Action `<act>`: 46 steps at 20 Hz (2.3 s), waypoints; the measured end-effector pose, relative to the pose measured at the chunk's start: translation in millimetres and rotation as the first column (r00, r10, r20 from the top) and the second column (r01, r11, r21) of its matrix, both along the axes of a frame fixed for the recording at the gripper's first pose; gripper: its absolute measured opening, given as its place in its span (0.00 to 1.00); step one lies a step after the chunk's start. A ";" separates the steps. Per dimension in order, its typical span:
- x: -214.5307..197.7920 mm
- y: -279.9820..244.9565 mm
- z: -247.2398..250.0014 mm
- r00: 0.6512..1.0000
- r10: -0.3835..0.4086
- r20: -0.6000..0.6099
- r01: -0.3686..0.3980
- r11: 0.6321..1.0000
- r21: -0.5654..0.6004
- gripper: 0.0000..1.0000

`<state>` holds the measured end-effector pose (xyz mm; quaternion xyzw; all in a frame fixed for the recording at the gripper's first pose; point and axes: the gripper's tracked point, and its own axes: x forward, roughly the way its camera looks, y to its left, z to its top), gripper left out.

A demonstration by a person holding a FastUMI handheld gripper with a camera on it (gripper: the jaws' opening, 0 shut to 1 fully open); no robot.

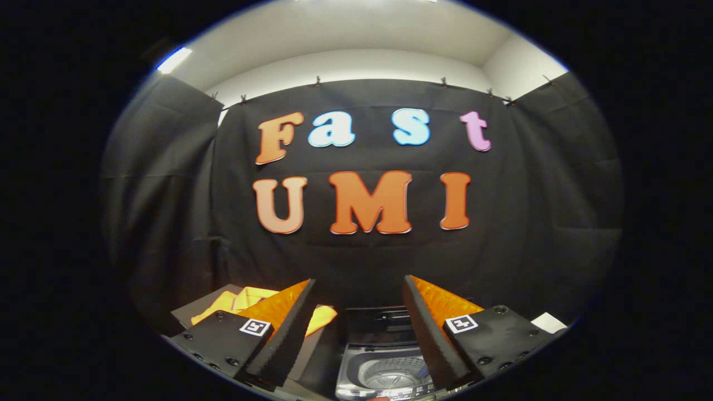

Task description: Put the clothes into the washing machine and then close the washing machine lid.

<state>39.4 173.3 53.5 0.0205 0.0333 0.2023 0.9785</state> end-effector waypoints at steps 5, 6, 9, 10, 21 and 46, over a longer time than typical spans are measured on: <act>-8.1 111.2 -21.7 0.934 0.301 -0.191 -0.321 0.944 -0.082 0.99; -13.6 131.7 -29.0 0.909 0.342 -0.238 -0.368 0.927 -0.076 0.99; -17.8 186.9 -52.6 0.817 0.437 -0.376 -0.476 0.879 -0.011 0.99; -14.9 200.1 -63.9 0.791 0.445 -0.420 -0.489 0.873 0.005 0.99; 17.5 221.1 -189.5 0.515 0.281 -0.809 -0.401 0.914 0.062 0.98; -6.6 246.3 -238.3 0.422 0.077 -0.903 -0.610 0.762 -0.220 0.68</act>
